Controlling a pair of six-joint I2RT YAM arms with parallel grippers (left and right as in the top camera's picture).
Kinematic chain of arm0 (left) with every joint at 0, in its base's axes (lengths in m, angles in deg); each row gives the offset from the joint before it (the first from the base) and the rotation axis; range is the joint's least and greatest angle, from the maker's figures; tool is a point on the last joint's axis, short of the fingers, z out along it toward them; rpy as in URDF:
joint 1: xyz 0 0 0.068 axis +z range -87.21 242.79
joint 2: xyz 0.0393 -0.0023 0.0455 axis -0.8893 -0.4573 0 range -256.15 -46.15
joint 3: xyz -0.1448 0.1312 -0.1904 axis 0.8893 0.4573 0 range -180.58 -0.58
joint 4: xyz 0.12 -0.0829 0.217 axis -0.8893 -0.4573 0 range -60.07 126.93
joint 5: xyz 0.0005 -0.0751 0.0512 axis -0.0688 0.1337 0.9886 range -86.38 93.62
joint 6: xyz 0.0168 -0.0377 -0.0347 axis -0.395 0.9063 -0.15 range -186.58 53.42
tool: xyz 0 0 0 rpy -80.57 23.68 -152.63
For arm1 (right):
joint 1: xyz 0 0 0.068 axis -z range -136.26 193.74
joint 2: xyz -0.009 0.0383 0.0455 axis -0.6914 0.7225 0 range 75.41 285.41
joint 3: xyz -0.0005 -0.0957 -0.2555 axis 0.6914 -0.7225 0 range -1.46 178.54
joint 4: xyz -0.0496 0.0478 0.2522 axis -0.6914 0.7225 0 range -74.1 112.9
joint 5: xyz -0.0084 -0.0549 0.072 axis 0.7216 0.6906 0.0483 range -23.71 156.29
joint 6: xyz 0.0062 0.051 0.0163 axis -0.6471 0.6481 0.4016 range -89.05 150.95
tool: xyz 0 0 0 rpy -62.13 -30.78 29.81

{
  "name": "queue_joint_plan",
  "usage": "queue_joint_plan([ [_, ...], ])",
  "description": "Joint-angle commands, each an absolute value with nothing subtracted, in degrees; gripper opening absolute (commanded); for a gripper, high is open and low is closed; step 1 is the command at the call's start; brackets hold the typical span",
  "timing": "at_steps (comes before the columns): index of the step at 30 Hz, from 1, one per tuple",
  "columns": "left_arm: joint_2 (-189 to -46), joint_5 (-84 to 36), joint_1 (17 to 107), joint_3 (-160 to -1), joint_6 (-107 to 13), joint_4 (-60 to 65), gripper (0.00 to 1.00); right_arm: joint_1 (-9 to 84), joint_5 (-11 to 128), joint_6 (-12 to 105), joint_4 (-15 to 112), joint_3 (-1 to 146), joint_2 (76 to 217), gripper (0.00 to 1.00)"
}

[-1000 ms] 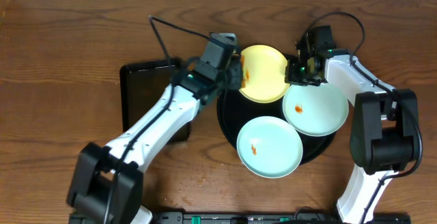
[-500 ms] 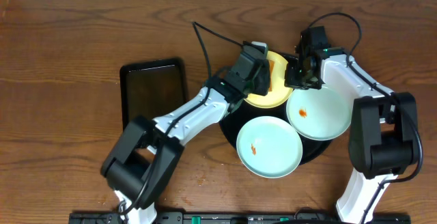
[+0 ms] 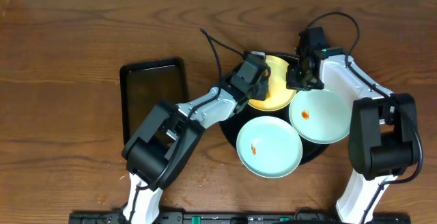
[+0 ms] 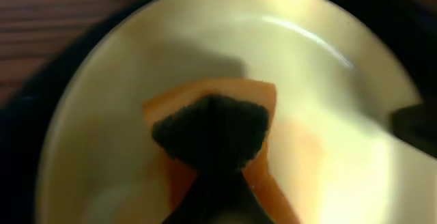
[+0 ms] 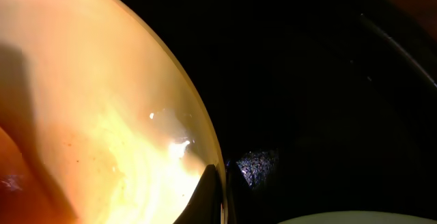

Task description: Clean dirty plates on tray and stack at the side

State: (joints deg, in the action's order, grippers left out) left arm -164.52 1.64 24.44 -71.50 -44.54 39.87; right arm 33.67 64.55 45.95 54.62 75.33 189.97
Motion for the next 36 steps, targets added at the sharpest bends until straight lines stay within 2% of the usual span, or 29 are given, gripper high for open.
queue_joint_plan([
  [1, -165.96, 20.62, 25.09, -71.72, -51.09, 35.14, 0.08, 32.76, 66.06, 45.01, 54.92, 75.09, 188.70, 0.01],
  [9, -165.81, 36.70, 24.63, -75.02, -59.27, 29.51, 0.08, 32.78, 66.06, 45.01, 55.93, 75.09, 188.70, 0.01],
  [23, -151.73, 36.94, 26.03, -77.22, -56.75, 18.99, 0.08, 32.82, 66.50, 44.99, 56.43, 75.09, 188.70, 0.01],
  [29, -142.60, 29.36, 31.28, -77.22, -47.84, 4.41, 0.07, 32.82, 66.48, 43.88, 56.43, 75.09, 188.70, 0.01],
  [32, -138.51, 24.97, 36.63, -77.20, -42.98, -4.24, 0.07, 32.82, 66.48, 42.56, 56.65, 75.09, 188.70, 0.01],
  [36, -137.61, 16.49, 45.29, -76.26, -42.70, -10.65, 0.07, 32.80, 66.46, 41.52, 56.65, 75.09, 188.70, 0.01],
])
